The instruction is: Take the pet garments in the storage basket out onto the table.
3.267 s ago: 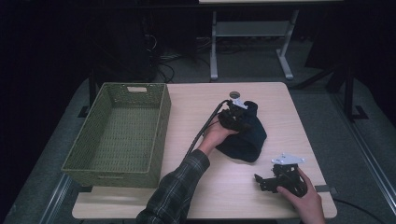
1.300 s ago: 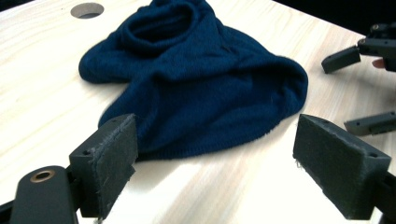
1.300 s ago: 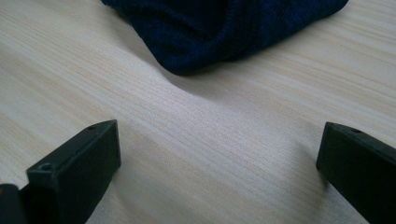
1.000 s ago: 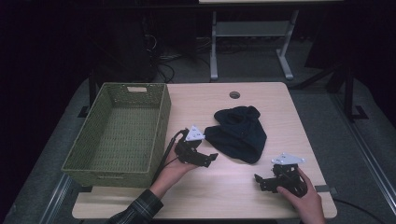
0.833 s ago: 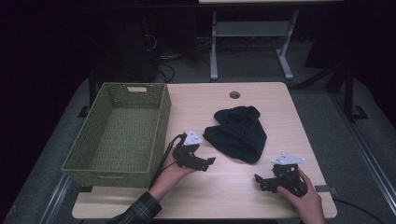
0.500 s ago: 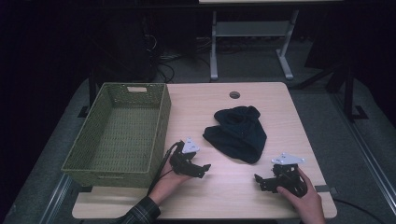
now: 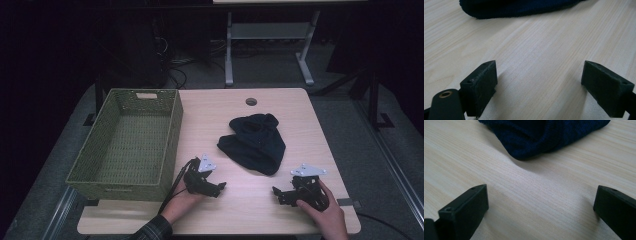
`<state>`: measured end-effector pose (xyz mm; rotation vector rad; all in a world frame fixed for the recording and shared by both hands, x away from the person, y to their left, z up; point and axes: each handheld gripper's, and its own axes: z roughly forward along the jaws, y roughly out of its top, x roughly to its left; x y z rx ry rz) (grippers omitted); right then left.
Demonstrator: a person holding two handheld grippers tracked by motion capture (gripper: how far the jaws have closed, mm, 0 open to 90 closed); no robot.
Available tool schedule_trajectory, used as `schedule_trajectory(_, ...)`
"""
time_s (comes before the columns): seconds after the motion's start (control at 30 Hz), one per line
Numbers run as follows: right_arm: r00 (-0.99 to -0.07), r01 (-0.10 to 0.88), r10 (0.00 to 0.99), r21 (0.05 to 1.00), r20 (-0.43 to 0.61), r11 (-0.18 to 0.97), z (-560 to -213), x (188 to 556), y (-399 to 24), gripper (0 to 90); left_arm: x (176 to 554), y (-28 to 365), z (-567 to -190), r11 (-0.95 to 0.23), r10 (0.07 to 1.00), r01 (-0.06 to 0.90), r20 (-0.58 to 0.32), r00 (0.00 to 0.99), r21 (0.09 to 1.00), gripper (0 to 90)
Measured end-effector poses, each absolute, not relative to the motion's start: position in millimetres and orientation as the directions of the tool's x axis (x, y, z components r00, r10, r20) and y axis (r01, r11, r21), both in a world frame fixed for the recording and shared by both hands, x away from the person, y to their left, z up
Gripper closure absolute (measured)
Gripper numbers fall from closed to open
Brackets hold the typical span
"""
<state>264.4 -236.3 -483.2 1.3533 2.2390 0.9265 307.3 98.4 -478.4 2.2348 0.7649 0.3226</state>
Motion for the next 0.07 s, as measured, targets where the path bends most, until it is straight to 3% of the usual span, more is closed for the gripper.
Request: schedule_trajectory(0.07, -0.474, 0.641, 0.880, 0.695, 0.026, 0.325, -483.2, 264.4, -236.3, 0.0, 306.7, 98.2, -478.3, -0.547, 0.616, 0.430, -0.002, 0.787, 0.719, 12.9)
